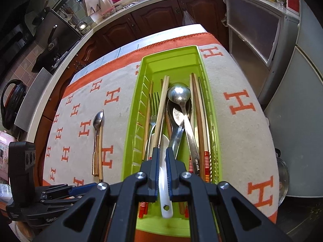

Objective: Organize utensils
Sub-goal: 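Grasp the last red-banded wooden chopstick with the left tool while the right tool releases its chopstick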

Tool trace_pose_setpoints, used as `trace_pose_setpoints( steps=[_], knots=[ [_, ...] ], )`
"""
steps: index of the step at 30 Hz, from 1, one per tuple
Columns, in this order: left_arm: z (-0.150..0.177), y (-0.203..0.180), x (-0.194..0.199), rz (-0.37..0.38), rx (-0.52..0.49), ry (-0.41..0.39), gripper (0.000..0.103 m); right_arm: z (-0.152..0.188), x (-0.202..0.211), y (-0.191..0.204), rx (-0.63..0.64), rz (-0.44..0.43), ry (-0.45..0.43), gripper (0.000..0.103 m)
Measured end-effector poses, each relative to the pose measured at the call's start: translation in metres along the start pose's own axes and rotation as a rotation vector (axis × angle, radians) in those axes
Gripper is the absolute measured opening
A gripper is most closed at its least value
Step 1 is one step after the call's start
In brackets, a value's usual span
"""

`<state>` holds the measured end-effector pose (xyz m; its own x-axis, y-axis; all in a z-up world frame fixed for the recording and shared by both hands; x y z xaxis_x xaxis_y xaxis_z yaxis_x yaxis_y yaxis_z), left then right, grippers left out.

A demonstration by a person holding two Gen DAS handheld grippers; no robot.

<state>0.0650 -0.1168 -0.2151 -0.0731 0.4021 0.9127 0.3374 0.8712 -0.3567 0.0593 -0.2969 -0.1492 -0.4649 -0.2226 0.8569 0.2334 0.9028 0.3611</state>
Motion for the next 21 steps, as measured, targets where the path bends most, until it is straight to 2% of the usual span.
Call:
trace_pose_setpoints(
  steps=[6, 8, 13, 17, 18, 20, 21],
  knots=[
    [-0.007, -0.007, -0.004, -0.051, -0.04, -0.008, 0.029, 0.002, 0.002, 0.001, 0.004, -0.011, -0.008, 0.006],
    [-0.008, -0.005, -0.012, -0.078, -0.041, 0.025, 0.029, 0.004, 0.001, 0.002, 0.008, -0.009, -0.007, 0.006],
    [-0.025, -0.001, -0.015, -0.145, -0.045, 0.002, 0.029, 0.005, 0.002, 0.006, 0.02, -0.011, -0.01, 0.006],
    [-0.043, 0.003, -0.018, -0.216, -0.025, -0.052, 0.028, 0.003, 0.0, 0.007, 0.019, -0.006, -0.011, 0.006],
    [-0.046, 0.001, -0.02, -0.25, -0.046, -0.056, 0.025, 0.003, 0.0, 0.007, 0.017, -0.007, -0.011, 0.006],
    [-0.051, -0.003, -0.024, -0.328, -0.087, -0.061, 0.011, 0.003, 0.0, 0.006, 0.014, -0.007, -0.013, 0.006],
    [-0.053, -0.005, -0.025, -0.339, -0.101, -0.064, 0.01, 0.002, 0.0, 0.006, 0.012, -0.008, -0.012, 0.006]
  ],
)
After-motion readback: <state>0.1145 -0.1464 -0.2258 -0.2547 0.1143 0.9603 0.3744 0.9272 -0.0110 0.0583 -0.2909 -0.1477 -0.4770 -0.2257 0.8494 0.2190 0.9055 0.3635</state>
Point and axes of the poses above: each gripper's, at about its wrist camera, not at the fingertips, and x roughly against the way its jaws point, y to its left, z to its underside, the point moved 7 cm from there along -x, roughly the way its jaws point, and after that the axes turned 8 degrees about -x, right-handed, at the moved point
